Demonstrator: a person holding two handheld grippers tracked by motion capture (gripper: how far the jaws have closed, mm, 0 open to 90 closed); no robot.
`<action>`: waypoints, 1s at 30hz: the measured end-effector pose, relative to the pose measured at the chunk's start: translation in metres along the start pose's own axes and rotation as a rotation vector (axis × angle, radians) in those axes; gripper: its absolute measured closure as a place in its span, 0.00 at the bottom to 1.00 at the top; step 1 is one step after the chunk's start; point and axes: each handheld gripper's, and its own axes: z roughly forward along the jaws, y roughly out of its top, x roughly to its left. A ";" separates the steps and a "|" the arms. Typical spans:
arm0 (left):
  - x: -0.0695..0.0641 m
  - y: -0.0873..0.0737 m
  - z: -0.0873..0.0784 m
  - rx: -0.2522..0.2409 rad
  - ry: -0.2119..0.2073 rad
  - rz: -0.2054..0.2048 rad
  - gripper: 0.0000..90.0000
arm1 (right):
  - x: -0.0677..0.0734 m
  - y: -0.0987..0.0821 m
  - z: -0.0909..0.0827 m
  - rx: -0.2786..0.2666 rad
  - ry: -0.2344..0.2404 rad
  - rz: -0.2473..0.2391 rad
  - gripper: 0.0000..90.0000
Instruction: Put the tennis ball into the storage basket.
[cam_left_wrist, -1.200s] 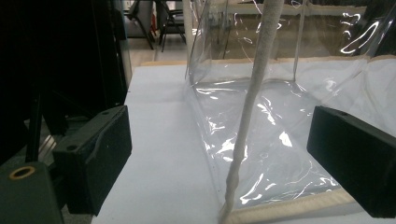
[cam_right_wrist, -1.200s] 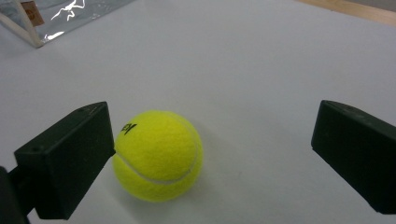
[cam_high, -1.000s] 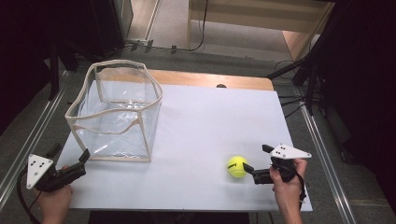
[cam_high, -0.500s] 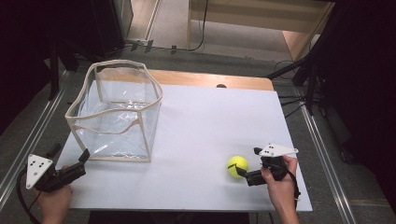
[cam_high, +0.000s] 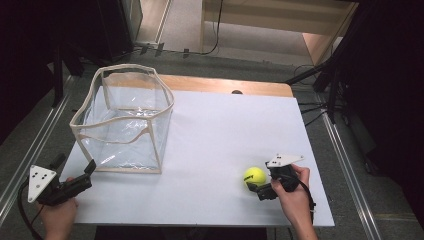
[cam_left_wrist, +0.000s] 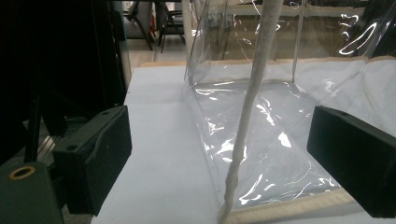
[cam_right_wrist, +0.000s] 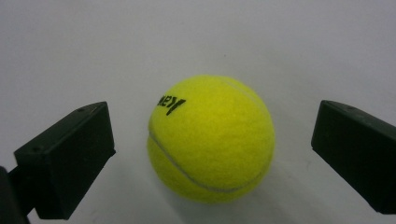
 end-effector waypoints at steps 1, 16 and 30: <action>0.000 0.000 0.000 0.000 0.000 0.000 0.08 | 0.001 0.000 0.001 0.015 -0.005 0.004 0.00; 0.000 0.000 0.000 0.002 -0.001 -0.002 0.08 | 0.005 0.001 0.020 0.122 0.008 0.005 0.06; 0.000 0.000 0.000 0.002 -0.002 -0.002 0.08 | 0.004 0.002 0.024 0.150 -0.028 -0.026 0.26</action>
